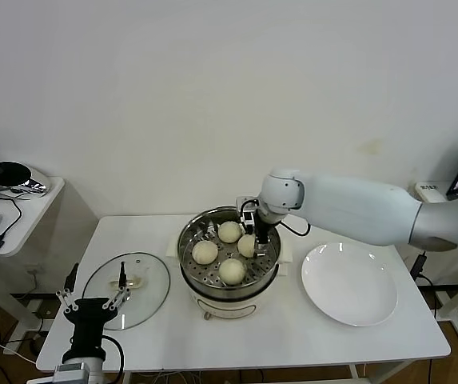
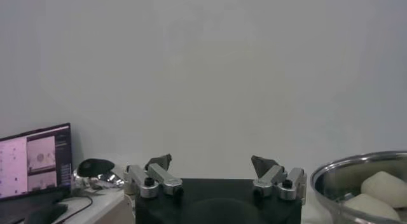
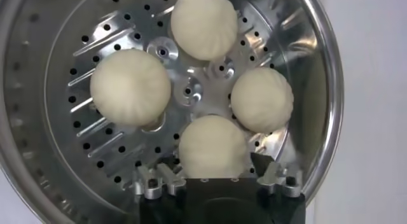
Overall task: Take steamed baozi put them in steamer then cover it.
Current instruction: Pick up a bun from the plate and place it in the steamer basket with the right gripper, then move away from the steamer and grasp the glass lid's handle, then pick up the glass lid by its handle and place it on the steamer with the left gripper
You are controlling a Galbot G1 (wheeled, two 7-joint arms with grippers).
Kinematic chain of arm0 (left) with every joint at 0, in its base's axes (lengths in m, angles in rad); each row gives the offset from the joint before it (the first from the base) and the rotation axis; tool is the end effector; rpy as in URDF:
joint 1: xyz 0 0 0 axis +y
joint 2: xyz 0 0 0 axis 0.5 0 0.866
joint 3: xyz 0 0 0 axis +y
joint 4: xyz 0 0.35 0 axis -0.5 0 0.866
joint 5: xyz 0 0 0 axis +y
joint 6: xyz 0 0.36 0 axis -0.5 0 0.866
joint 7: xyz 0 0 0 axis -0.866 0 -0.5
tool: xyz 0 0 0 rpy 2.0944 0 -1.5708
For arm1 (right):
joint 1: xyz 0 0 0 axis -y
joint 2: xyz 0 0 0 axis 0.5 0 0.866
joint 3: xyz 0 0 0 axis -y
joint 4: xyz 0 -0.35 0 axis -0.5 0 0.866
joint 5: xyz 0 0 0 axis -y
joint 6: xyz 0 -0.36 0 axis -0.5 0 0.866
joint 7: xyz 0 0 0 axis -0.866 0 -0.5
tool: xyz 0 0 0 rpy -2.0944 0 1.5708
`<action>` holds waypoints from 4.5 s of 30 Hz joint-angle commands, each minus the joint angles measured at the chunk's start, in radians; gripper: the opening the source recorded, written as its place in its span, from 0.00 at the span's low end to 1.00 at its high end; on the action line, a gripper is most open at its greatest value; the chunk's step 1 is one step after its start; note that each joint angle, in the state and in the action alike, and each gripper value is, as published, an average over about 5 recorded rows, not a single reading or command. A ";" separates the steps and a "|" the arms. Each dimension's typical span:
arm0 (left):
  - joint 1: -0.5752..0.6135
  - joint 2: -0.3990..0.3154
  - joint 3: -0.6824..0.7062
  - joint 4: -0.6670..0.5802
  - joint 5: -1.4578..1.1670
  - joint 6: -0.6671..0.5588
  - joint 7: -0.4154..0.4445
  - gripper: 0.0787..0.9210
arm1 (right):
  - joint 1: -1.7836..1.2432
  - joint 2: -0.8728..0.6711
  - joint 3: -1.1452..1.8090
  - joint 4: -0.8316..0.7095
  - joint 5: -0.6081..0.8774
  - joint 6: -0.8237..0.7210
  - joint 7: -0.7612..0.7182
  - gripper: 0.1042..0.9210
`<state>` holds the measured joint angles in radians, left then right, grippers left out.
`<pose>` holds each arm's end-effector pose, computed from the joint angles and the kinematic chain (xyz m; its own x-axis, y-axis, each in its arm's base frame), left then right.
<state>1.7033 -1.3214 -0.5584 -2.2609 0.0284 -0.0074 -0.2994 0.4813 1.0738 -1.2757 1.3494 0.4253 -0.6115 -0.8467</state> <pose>0.1499 0.0392 -0.2601 -0.9824 -0.1568 -0.1018 -0.1762 0.9585 0.2243 0.5364 0.0961 -0.1023 -0.2482 -0.2048 0.9468 -0.9572 -0.0985 -0.2722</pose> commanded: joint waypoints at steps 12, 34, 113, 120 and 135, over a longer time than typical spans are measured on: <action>-0.011 0.003 -0.003 0.018 -0.037 0.020 -0.013 0.88 | -0.398 -0.523 0.548 0.439 0.188 0.157 0.466 0.88; -0.015 0.023 -0.062 0.342 0.496 0.025 0.076 0.88 | -1.932 0.199 2.168 0.614 -0.179 0.709 0.632 0.88; -0.626 0.272 0.152 0.992 1.037 -0.102 0.180 0.38 | -2.152 0.453 2.343 0.800 -0.248 0.611 0.827 0.88; -0.583 0.271 0.134 0.929 1.006 -0.110 0.144 0.14 | -2.162 0.440 2.306 0.800 -0.268 0.624 0.826 0.88; -0.319 0.329 -0.063 0.399 0.971 0.189 0.209 0.08 | -2.182 0.409 2.259 0.800 -0.298 0.592 0.780 0.88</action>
<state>1.2194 -1.0191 -0.4908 -1.5078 1.0308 -0.0018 -0.1439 -1.6970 1.4965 1.0050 2.1507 0.1412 0.0048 -0.0432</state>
